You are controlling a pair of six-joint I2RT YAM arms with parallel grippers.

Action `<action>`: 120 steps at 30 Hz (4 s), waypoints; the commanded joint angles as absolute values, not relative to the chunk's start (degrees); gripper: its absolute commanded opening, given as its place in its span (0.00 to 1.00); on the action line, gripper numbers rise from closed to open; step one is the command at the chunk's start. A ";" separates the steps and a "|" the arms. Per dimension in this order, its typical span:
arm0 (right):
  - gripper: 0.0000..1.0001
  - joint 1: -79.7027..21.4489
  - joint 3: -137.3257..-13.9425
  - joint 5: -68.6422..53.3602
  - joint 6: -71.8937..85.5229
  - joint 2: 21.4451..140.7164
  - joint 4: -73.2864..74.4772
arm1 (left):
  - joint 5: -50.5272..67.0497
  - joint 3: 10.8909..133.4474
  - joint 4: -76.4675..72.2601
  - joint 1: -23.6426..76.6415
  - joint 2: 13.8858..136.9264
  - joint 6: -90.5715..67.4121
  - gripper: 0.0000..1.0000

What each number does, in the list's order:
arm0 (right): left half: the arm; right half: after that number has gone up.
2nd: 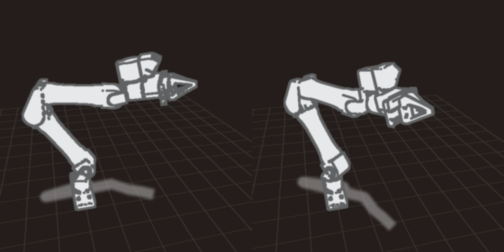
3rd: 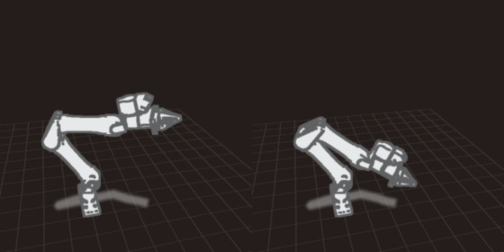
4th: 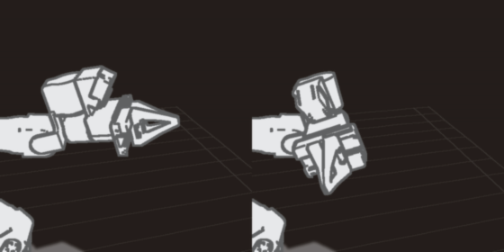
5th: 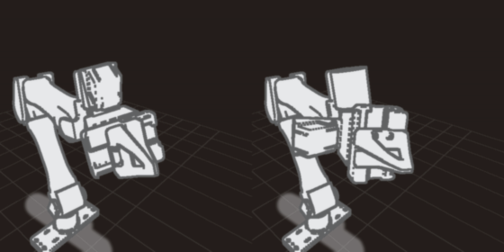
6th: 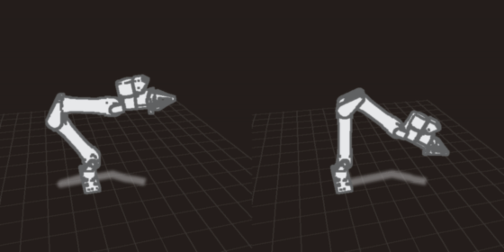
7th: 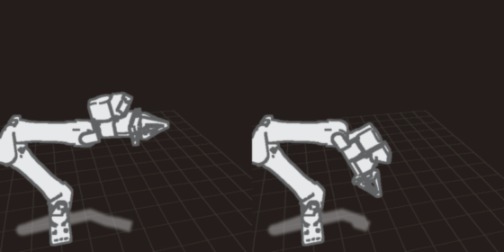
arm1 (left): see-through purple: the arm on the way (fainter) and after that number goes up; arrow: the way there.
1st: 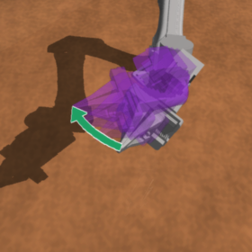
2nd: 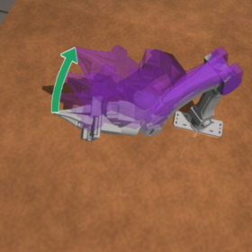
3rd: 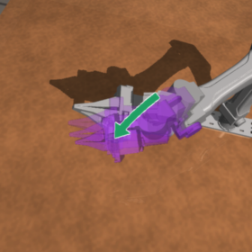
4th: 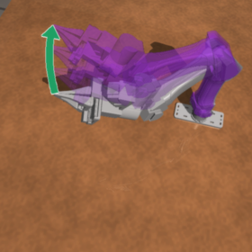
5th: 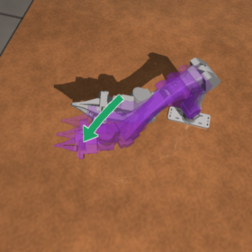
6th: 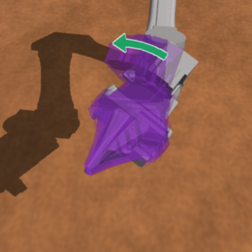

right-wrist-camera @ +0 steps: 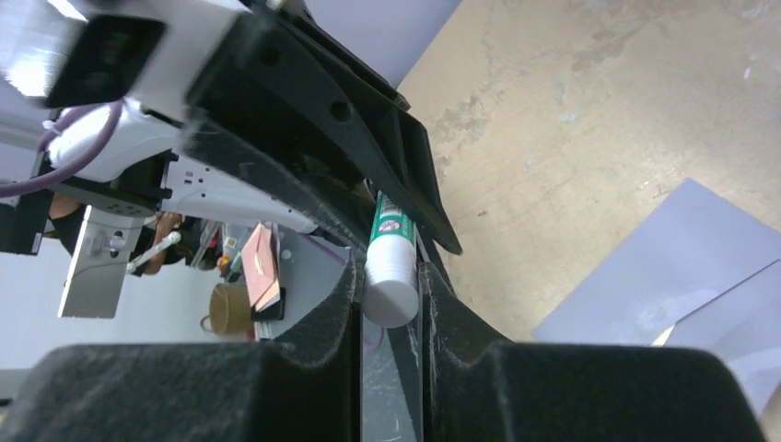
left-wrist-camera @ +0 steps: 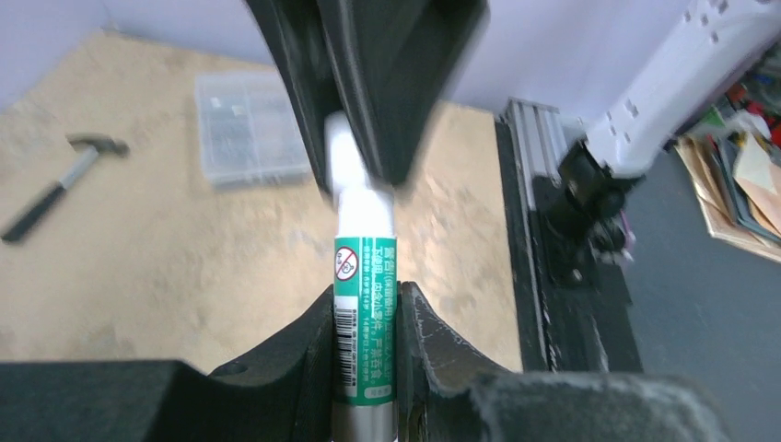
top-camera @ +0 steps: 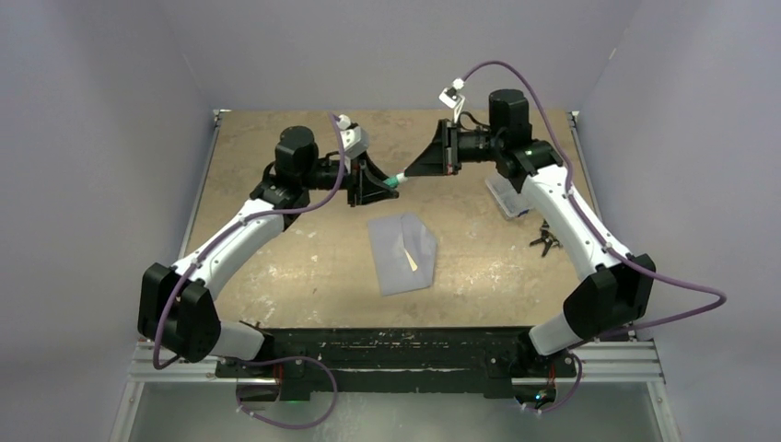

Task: Place the letter into the envelope and seal it

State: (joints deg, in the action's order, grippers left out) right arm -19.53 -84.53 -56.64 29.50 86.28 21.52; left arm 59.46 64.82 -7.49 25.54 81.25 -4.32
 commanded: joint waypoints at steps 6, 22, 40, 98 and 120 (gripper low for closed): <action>0.00 -11.64 -91.05 -59.03 30.82 84.90 13.22 | 64.76 58.84 -7.05 20.22 77.62 -8.82 0.00; 0.00 -15.53 -76.92 -1.07 16.01 95.14 34.11 | 52.85 63.47 -0.16 20.30 75.95 -7.98 0.00; 0.32 -15.64 -69.36 9.47 18.65 105.73 28.16 | 51.50 62.75 2.09 20.30 76.22 -8.26 0.00; 0.41 -25.57 -68.36 -31.42 54.17 71.67 -19.91 | 32.26 64.34 -33.47 33.93 78.93 -43.47 0.00; 0.00 -25.58 -76.72 -42.68 28.27 73.82 -3.03 | 44.89 74.34 -8.31 33.84 78.71 -31.17 0.48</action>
